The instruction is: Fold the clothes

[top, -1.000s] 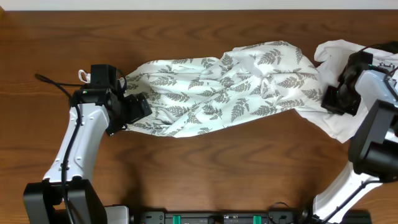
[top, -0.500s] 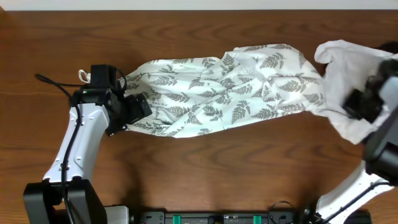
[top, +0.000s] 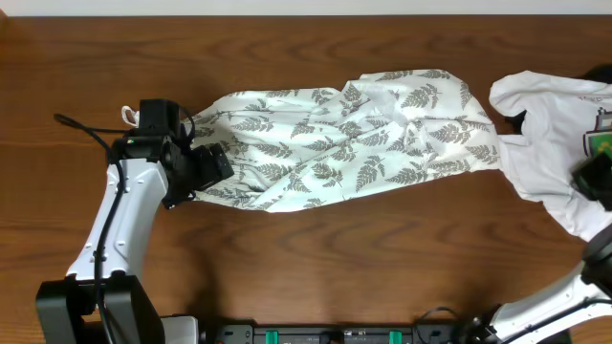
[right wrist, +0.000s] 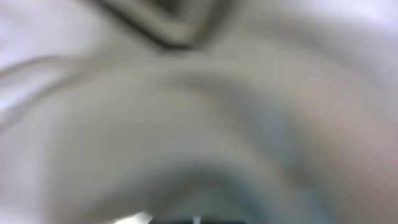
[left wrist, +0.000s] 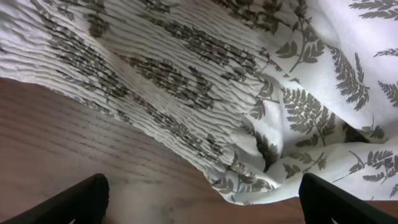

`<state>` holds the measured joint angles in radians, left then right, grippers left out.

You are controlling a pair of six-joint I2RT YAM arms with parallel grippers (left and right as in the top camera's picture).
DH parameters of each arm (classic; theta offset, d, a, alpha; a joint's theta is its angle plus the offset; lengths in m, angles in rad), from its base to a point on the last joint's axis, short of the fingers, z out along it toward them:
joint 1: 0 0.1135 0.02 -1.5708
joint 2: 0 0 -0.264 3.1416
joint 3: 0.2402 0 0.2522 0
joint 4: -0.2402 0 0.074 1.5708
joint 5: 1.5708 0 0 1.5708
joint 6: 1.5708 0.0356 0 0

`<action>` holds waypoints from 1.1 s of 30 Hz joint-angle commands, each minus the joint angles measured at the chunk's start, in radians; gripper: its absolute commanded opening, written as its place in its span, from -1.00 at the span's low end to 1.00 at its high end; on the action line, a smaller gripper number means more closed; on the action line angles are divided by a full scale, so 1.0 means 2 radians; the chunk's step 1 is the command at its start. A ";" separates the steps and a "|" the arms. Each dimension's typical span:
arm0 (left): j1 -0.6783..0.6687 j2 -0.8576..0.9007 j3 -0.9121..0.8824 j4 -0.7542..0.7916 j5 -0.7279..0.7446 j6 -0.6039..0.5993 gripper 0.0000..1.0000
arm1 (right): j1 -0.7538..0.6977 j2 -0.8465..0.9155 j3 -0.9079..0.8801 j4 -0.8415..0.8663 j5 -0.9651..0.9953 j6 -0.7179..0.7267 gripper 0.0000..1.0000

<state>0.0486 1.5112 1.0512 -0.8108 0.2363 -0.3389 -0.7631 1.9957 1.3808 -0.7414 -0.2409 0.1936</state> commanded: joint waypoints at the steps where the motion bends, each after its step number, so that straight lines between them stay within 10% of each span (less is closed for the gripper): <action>1: -0.001 0.002 -0.006 -0.005 -0.004 0.007 0.96 | 0.051 -0.061 0.008 0.005 -0.032 -0.048 -0.79; 14: -0.001 0.002 -0.006 -0.008 -0.004 0.007 0.96 | 0.220 -0.098 0.015 0.007 0.047 -0.161 -0.85; 33: -0.001 0.002 -0.006 -0.007 -0.004 0.006 0.96 | 0.180 0.051 0.015 0.062 0.170 -0.135 -0.94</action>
<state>0.0486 1.5112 1.0512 -0.8200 0.2363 -0.3389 -0.3687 2.0850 1.4128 -0.6270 -0.0364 -0.1112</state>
